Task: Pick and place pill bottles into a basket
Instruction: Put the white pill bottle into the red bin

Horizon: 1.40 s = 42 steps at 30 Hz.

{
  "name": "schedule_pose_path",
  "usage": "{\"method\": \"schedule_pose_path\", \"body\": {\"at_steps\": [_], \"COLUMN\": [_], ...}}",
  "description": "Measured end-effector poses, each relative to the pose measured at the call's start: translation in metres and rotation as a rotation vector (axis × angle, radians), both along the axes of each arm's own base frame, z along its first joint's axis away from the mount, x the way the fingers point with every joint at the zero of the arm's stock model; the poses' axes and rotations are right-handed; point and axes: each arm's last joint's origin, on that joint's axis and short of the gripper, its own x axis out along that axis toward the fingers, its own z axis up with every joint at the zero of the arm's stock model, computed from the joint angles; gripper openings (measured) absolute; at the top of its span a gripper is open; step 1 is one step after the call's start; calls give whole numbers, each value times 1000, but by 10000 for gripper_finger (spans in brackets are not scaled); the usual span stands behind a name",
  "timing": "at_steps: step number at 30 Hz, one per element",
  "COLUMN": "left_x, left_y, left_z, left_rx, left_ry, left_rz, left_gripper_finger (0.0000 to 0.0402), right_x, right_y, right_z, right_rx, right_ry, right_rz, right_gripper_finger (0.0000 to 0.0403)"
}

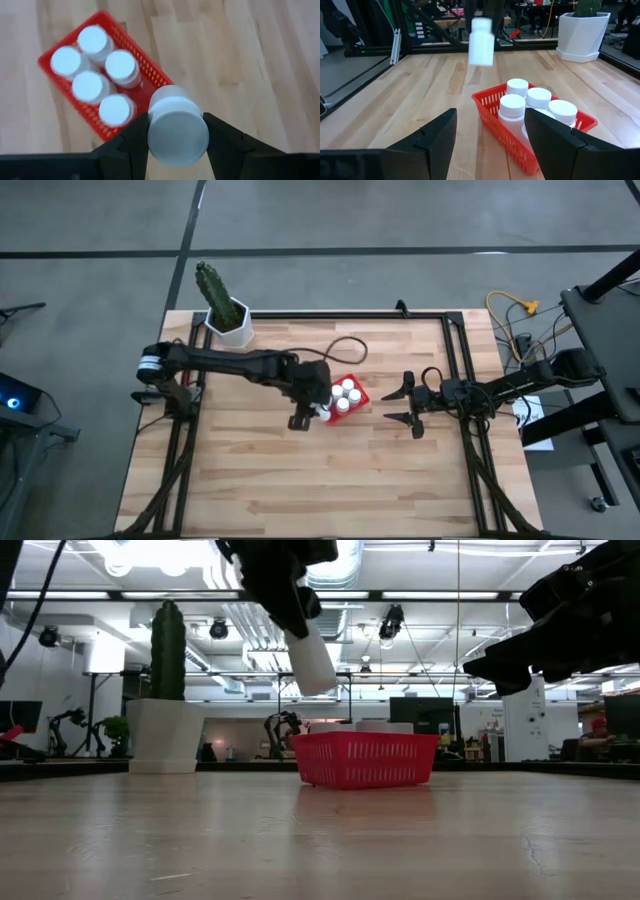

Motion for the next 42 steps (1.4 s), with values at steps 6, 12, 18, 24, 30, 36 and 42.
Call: {"method": "schedule_pose_path", "body": {"at_steps": [6,12,18,24,30,36,42], "left_x": [24,39,55,66,67,66,67], "left_y": [0,1,4,7,12,17,18], "left_z": [-9,-1,-17,-24,-19,-18,-21], "left_rx": [26,48,61,74,81,83,76], "left_ry": [38,73,161,181,164,166,168], "left_rz": [-47,-86,-113,-129,-132,-126,-126], "left_gripper_finger": [142,142,142,142,142,142,142], "right_x": [0,0,0,0,0,0,0], "right_y": [0,0,0,0,0,0,0], "right_z": [0,-1,-1,-2,-2,-3,-3], "right_rx": [7,8,10,10,11,12,16], "right_ry": [1,7,11,17,27,31,31], "right_rz": [-1,-2,-2,-2,-2,-2,-3], "right_gripper_finger": [224,224,224,223,223,223,223]}}
